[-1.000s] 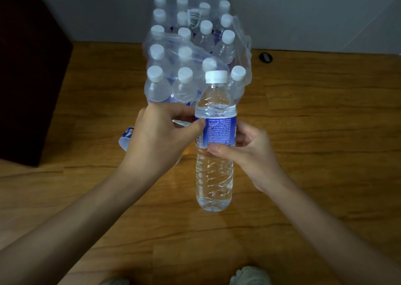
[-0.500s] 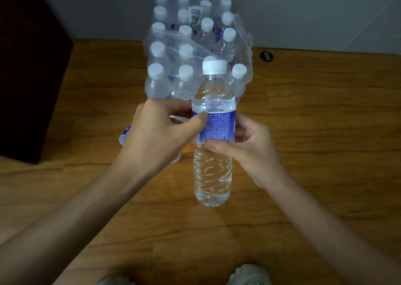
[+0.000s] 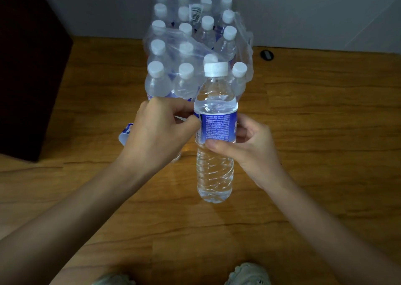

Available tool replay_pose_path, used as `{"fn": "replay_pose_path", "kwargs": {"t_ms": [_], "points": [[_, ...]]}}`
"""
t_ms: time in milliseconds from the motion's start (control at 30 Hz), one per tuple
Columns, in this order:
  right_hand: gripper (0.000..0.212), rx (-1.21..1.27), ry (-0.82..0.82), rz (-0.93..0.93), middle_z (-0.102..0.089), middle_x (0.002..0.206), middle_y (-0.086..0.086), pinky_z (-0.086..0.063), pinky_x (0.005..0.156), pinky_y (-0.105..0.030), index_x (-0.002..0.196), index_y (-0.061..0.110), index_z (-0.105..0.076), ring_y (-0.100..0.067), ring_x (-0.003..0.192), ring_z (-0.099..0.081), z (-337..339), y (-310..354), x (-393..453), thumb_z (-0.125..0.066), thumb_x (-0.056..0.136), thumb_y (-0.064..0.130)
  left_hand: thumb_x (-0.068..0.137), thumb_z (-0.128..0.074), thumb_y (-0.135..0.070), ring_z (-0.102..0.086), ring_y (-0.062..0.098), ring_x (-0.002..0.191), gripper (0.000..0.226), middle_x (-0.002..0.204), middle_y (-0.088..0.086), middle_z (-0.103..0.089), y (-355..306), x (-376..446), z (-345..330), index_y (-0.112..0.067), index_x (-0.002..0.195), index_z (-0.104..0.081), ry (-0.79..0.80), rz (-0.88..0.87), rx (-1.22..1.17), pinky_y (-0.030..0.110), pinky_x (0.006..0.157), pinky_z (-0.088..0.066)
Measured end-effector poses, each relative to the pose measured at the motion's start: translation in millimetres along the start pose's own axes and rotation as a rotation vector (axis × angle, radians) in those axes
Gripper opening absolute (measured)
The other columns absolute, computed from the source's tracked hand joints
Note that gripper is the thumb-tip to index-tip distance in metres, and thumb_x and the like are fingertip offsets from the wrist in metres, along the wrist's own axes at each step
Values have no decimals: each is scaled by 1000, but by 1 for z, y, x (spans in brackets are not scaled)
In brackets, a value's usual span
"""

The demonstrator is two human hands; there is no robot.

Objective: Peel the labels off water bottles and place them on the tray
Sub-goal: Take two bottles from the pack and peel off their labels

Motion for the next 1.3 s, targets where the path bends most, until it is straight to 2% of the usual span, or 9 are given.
{"fn": "replay_pose_path", "kwargs": {"t_ms": [167,267,367,500,700,767,933,1100,1300], "points": [[63,0,-59,23,-74,99,4,-57,82,-42,112,21,-65,-11,92,-70,1,2,-1,-87,54,33,78,-48,-21,-60,32,70,27,74,10,-70,2,-1,-9,-14,88,-72,78,8,-46,45,62,-52],[64,1,-80,35,-74,100,4,-57,82,-38,113,21,-64,-11,92,-70,1,3,0,-87,55,30,84,-57,-24,-56,-1,57,20,77,-5,-74,-2,-2,-5,-21,92,-75,47,-9,-25,21,56,-44],[62,-14,-107,46,-74,99,5,-58,79,-33,114,20,-64,-9,91,-70,2,4,-1,-88,57,26,83,-62,-23,-63,-8,68,19,82,-16,-73,-4,-2,-1,-24,96,-76,-22,-7,52,9,59,-41],[58,-79,-154,72,-72,98,12,-53,76,-21,111,23,-64,-2,92,-68,4,7,-3,-89,60,21,81,-64,-21,-65,-1,68,12,68,-17,-68,-1,-1,2,-20,85,-76,-74,31,122,17,61,-44],[62,-208,-220,122,-72,96,16,-58,73,-36,113,24,-63,0,89,-67,5,12,-8,-87,58,38,77,-60,-13,-66,11,60,17,57,-4,-67,0,1,-2,-17,62,-67,-47,36,177,39,64,-55],[60,-190,-219,123,-72,96,16,-58,74,-31,111,25,-63,1,89,-67,7,12,-8,-88,58,34,76,-60,-11,-66,12,59,17,56,-3,-67,-2,1,-3,-16,61,-66,-47,17,165,39,62,-55],[53,4,-140,35,-74,91,11,-53,73,-20,102,30,-64,-4,88,-69,8,6,-4,-90,58,17,82,-59,2,-62,6,50,13,54,0,-67,7,3,-9,-1,71,-65,23,129,-239,18,51,-50],[53,207,-89,-34,-76,92,0,-58,76,-36,100,23,-67,-17,88,-72,5,-1,-1,-86,51,24,88,-55,0,-63,6,54,21,55,-1,-67,12,1,-16,-7,69,-62,53,204,-575,17,57,-52],[34,294,-19,-56,-75,81,9,-54,64,-23,89,25,-68,-8,78,-70,6,3,2,-78,58,14,90,-52,-5,-63,9,71,30,69,-1,-66,20,1,-21,-17,64,-61,130,287,-779,24,70,-56]]}}
Point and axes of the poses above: each hand's wrist, its own x-axis towards the middle knuckle, its own z-axis out of the back of the hand, y = z × x, the point moved 8 cm from there along x, towards the middle knuckle
